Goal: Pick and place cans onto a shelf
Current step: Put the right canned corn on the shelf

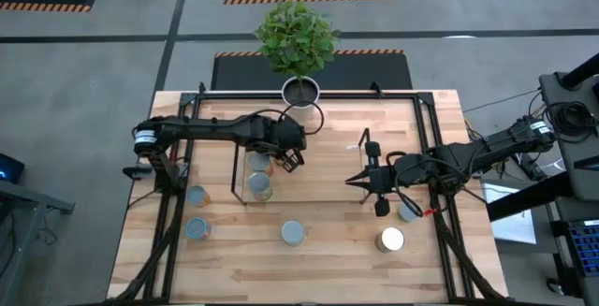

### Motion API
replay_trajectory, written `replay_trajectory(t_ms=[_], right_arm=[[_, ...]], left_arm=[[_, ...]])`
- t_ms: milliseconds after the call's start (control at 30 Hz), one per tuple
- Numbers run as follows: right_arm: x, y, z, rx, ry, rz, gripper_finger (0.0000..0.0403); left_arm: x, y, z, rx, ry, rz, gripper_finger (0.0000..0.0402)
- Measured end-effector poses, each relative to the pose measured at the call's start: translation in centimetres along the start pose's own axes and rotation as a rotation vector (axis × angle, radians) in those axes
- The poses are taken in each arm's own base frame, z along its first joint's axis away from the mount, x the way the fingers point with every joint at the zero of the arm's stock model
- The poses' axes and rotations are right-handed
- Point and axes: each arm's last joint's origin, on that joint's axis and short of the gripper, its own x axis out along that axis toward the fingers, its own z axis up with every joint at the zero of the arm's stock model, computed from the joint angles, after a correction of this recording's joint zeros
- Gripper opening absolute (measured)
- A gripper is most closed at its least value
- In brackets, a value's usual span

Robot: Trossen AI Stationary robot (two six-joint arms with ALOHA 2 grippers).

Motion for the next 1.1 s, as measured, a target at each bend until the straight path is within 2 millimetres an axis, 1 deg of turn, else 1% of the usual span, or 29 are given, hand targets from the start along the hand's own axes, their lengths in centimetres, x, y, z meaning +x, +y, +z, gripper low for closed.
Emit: replay_trajectory(t_ms=[267,600,733,1100], right_arm=[[0.0,0.0,0.0,0.000,0.000,0.000,0.0009],[0.0,0.0,0.0,0.002,-0.001,0.000,0.0009],[0.0,0.0,0.0,0.003,-0.001,0.000,0.0009],[0.0,0.0,0.0,0.003,0.000,0.000,0.0009]], left_arm=[[1.1,0.4,-0.7,-0.023,0.012,0.052,0.0000],[1.2,0.7,-0.8,-0.050,0.017,0.094,0.0000],[1.1,1.1,-1.2,-0.045,0.044,0.138,0.0000],[0.8,1.6,-1.8,-0.038,0.113,0.187,0.0000]])
